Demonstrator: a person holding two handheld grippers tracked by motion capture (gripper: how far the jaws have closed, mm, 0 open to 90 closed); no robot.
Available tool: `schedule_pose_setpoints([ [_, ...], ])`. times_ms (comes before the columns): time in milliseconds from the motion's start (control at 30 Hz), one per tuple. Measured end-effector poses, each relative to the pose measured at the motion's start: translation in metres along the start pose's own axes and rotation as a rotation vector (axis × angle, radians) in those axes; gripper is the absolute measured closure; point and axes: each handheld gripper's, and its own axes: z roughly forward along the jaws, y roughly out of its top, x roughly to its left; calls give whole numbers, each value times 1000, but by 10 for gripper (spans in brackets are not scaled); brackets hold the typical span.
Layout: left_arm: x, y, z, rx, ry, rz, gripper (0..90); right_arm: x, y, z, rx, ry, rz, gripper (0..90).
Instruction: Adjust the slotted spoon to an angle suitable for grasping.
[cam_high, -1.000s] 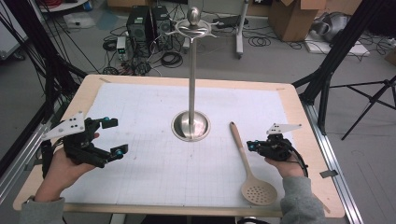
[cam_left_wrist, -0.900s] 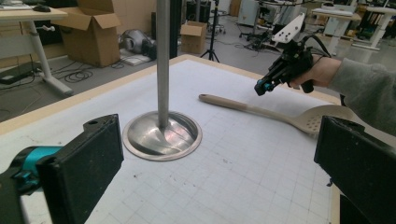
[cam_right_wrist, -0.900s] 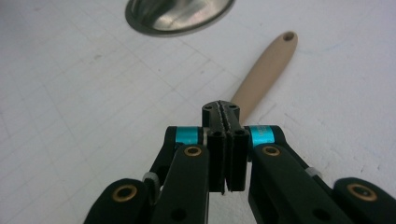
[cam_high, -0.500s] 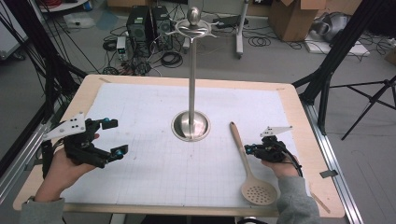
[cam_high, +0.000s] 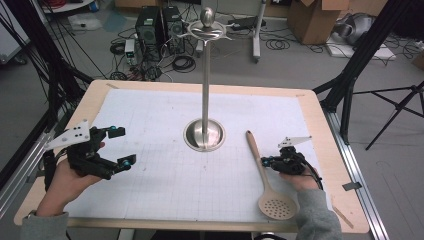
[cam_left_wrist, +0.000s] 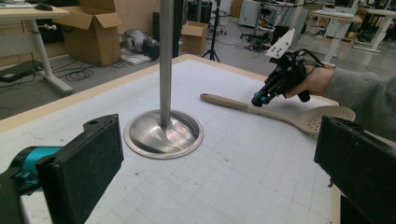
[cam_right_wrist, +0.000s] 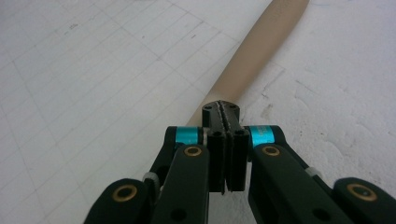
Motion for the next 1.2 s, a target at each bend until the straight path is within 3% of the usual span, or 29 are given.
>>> schedule_pose_setpoints([
  [333, 2, -2, 0, 11, 4, -4, 17, 3, 2, 4, -7, 15, -17, 894],
  [633, 2, -3, 0, 14, 5, -7, 17, 11, 4, 13, 13, 96, -52, 895],
  [733, 2, -3, 0, 18, 1, -4, 18, 12, 4, 12, 12, 79, -75, 894],
  [967, 3, -4, 0, 17, 2, -9, 17, 15, 4, -3, -45, 95, -53, 894],
  [1200, 4, -4, -2, 13, 5, -11, 18, 28, 2, -10, -24, 84, -85, 894],
])
